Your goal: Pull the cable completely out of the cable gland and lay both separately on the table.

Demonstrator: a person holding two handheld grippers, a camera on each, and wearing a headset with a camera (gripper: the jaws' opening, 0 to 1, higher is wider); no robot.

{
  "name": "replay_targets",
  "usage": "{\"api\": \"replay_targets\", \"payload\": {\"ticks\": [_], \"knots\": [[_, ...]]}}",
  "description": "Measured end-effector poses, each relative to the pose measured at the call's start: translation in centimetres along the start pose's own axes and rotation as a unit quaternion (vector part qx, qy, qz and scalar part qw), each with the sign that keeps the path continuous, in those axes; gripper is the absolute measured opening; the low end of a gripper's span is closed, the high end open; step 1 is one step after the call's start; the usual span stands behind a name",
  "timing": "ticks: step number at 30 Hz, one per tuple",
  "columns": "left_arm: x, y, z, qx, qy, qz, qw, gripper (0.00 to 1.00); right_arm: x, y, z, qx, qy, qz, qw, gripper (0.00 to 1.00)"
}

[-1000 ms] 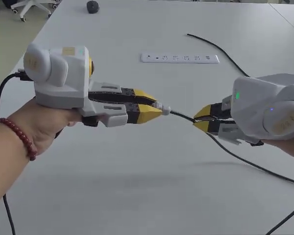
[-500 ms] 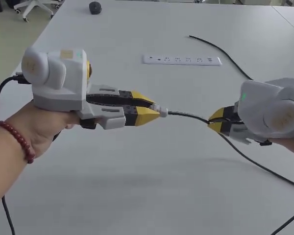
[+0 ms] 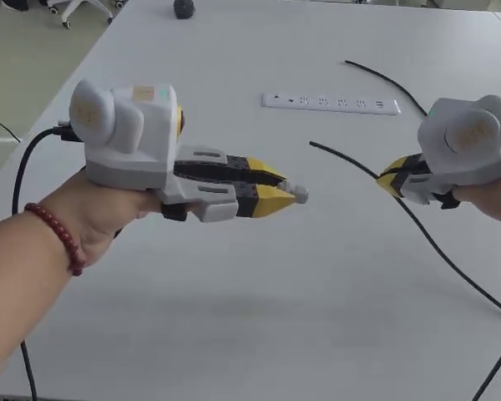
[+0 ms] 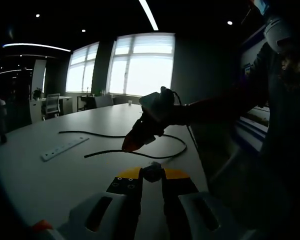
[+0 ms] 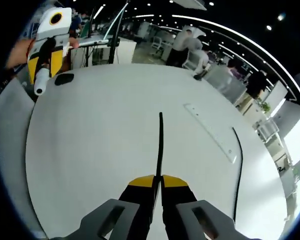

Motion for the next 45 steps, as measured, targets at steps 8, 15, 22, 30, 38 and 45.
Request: {"api": "replay_targets", "payload": {"ticks": [8, 15, 22, 30, 38, 45], "knots": [[0.1, -0.6, -0.2, 0.002, -0.001, -0.005, 1.0000, 0.16, 4.1, -2.2, 2.3, 0.022, -0.014, -0.037, 0.9990, 0.00], [0.0, -0.8, -0.7, 0.009, 0.000, -0.009, 0.9999, 0.16, 6.1, -3.9, 2.5, 0.030, -0.013, -0.061, 0.9976, 0.00], [0.0, -1.2, -0.8, 0.007, 0.001, -0.010, 0.9999, 0.16, 6.4, -4.8, 2.8, 0.057, -0.015, -0.070, 0.9958, 0.00], [0.1, -1.3, -0.6, 0.006, 0.001, -0.011, 0.9999, 0.16, 6.3, -5.9, 2.1, 0.066, -0.005, -0.092, 0.9936, 0.00], [0.1, -1.4, -0.6, 0.006, 0.002, -0.014, 0.9999, 0.16, 5.8, -5.8, 2.1, 0.089, -0.012, -0.075, 0.9931, 0.19], [0.5, -1.5, -0.4, 0.004, -0.003, -0.015, 0.9999, 0.16, 5.2, -4.9, 2.0, 0.093, -0.011, -0.056, 0.9940, 0.23]]}}
Point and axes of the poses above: the centre of the closed fingertips' face, and the gripper's own axes: x roughly forward along the fingers, z roughly to its right, y roughly out of its top, the point moved 2 cm from there along -x, roughly backward along the fingers, and after that the axes turned 15 degrees about z, right-handed, at the moved point
